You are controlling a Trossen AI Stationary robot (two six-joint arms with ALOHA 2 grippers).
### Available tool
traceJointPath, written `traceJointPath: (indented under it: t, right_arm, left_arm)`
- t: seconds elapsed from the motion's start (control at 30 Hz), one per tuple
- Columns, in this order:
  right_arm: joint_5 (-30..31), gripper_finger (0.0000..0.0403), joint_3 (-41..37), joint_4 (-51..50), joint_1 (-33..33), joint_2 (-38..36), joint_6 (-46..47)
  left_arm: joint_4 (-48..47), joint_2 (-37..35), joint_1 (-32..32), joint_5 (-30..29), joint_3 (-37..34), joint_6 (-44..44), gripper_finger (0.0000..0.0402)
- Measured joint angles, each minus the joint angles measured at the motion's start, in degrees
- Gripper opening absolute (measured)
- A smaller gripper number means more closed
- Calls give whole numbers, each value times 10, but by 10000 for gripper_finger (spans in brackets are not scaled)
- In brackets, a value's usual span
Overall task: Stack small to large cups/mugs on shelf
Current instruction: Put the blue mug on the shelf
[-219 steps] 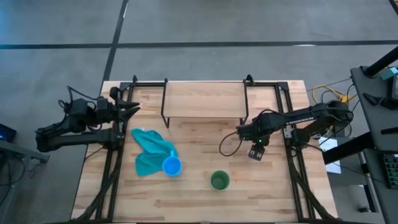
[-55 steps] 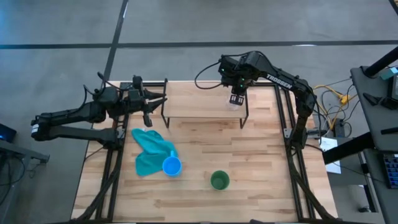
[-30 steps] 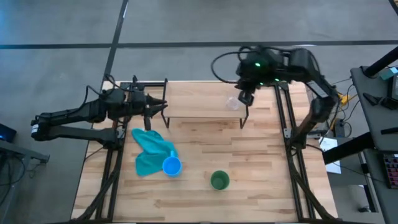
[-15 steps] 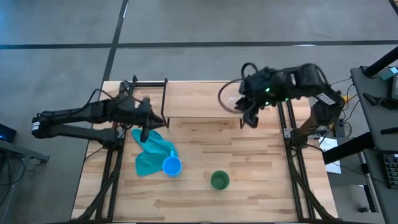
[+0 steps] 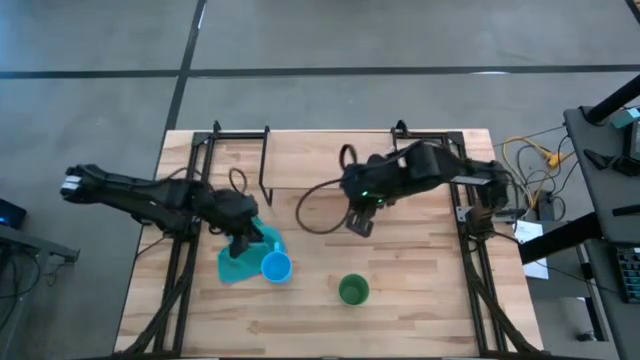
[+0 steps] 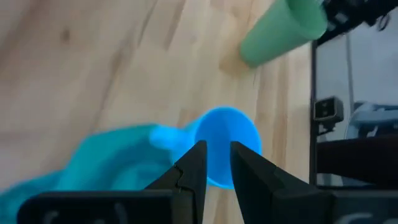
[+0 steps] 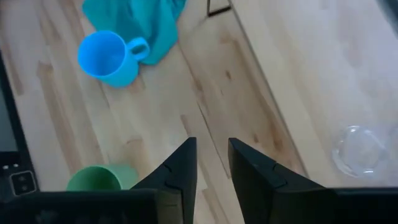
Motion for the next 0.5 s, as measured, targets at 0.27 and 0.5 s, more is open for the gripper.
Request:
traceJointPath:
  t: [0.27, 0.5]
  right_arm:
    - [-2, 87, 0, -1, 24, 35, -27]
    - [-2, 87, 0, 32, 54, 40, -27]
  left_arm:
    - [4, 101, -72, -20, 12, -81, 57]
    - [21, 171, -95, -45, 28, -111, 57]
